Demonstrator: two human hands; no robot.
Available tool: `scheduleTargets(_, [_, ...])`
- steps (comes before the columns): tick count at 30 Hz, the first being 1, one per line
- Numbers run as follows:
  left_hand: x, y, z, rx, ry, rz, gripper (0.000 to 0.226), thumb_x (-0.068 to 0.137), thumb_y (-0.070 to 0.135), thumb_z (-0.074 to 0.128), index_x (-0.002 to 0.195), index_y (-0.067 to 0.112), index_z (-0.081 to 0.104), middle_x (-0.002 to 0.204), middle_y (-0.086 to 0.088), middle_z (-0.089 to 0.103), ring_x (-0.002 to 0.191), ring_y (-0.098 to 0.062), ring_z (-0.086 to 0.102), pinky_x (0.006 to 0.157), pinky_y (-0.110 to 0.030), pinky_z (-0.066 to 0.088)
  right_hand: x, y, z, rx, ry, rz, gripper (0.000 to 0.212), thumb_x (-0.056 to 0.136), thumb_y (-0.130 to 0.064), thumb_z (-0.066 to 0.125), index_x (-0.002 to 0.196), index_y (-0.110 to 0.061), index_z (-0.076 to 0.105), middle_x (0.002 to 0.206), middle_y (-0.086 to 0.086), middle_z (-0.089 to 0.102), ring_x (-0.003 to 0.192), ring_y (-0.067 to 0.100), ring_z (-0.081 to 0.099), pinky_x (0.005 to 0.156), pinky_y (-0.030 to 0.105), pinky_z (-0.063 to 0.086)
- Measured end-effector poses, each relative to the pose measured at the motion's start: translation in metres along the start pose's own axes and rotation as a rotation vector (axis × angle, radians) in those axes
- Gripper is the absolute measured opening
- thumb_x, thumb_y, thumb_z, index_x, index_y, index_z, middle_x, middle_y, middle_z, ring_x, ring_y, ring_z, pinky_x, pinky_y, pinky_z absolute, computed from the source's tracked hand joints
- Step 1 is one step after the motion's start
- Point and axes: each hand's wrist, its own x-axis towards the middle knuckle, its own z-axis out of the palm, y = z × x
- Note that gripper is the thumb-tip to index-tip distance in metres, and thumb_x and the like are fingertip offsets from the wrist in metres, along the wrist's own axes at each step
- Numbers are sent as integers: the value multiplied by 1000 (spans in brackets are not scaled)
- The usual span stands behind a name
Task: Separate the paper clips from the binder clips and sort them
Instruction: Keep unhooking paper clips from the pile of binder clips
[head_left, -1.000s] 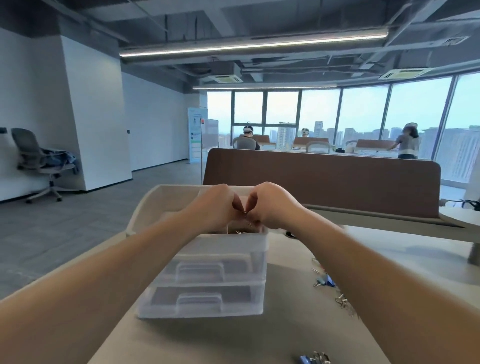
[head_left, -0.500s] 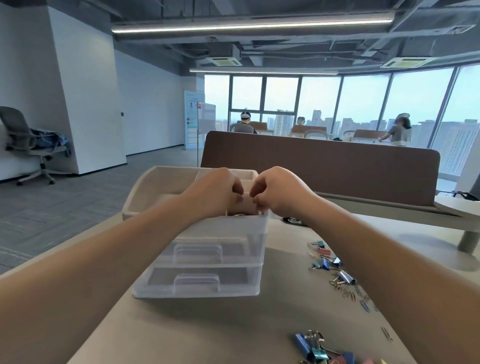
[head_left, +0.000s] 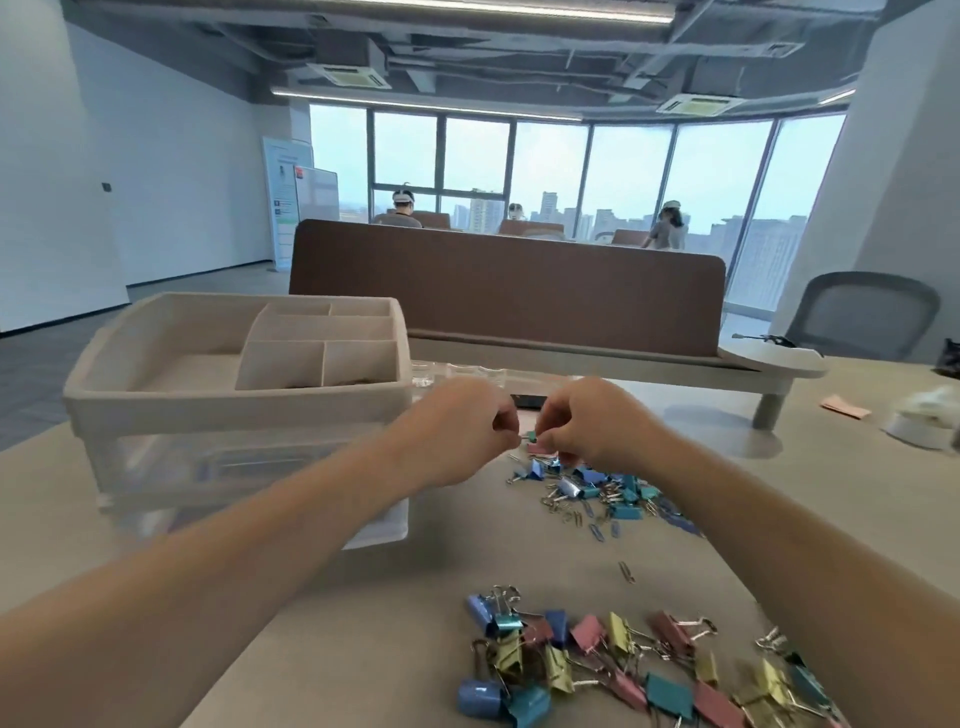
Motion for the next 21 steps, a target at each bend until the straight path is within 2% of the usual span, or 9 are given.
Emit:
scheduleTargets(2, [7, 9, 23, 2, -60, 0, 17, 92, 32, 60, 94, 20, 72, 90, 4, 66, 81, -13, 60, 75, -34, 52, -12, 22, 4, -30, -17, 56, 10, 86, -15, 69, 76, -18, 70, 69, -6, 66, 66, 13, 65, 68, 26, 54])
scheduleTargets(5, [16, 23, 57, 4, -134, 17, 17, 92, 33, 60, 94, 20, 70, 90, 2, 66, 80, -15, 59, 72, -31, 49, -29, 53, 10, -20, -78, 127, 10, 87, -12, 69, 77, -14, 71, 64, -4, 65, 55, 7, 62, 53, 15, 44])
scheduleTargets(7, [21, 31, 76, 7, -177, 43, 17, 94, 32, 59, 96, 19, 70, 95, 2, 66, 82, -13, 58, 70, -28, 47, -39, 71, 17, -2, -120, 173, 7, 89, -9, 68, 84, -10, 73, 60, -7, 60, 49, 2, 55, 45, 8, 38])
scheduleTargets(9, [27, 40, 94, 12, -222, 66, 16, 95, 30, 58, 99, 19, 69, 99, 3, 66, 81, -10, 56, 66, -24, 41, -48, 92, 24, 5, -143, 215, 7, 90, -9, 67, 89, -5, 74, 60, -7, 59, 49, 3, 55, 41, 6, 37])
scheduleTargets(11, [26, 38, 102, 2, -254, 63, 15, 96, 29, 57, 102, 19, 68, 102, 5, 66, 80, -7, 53, 66, -22, 37, -49, 100, 34, 9, -166, 229, 8, 89, -10, 68, 88, -4, 74, 63, -4, 62, 54, 9, 60, 49, 10, 47])
scheduleTargets(13, [30, 42, 114, -8, -288, 58, 16, 96, 27, 57, 103, 19, 68, 104, 6, 66, 82, -6, 53, 70, -22, 40, -52, 114, 43, 17, -197, 275, 9, 87, -17, 72, 84, -8, 74, 69, -1, 67, 62, 13, 65, 66, 24, 58])
scheduleTargets(15, [33, 42, 124, -14, -307, 41, 17, 96, 25, 57, 103, 18, 70, 105, 6, 67, 85, -7, 57, 75, -24, 46, -53, 120, 51, -1, -211, 300, 15, 85, -26, 75, 81, -11, 73, 73, 0, 70, 64, 14, 64, 74, 33, 60])
scheduleTargets(18, [38, 34, 134, -7, -331, -24, 16, 96, 22, 57, 103, 17, 71, 104, 3, 68, 89, -10, 61, 79, -25, 50, -54, 123, 60, -39, -251, 322, 26, 81, -38, 76, 86, -13, 72, 81, 0, 71, 75, 15, 66, 76, 33, 59])
scheduleTargets(21, [42, 19, 141, 23, -349, -114, 17, 96, 22, 56, 96, 15, 71, 100, 0, 69, 91, -16, 64, 83, -33, 54, -51, 125, 67, -78, -305, 330, 29, 84, -35, 74, 96, -9, 72, 95, 6, 73, 82, 17, 67, 82, 39, 59])
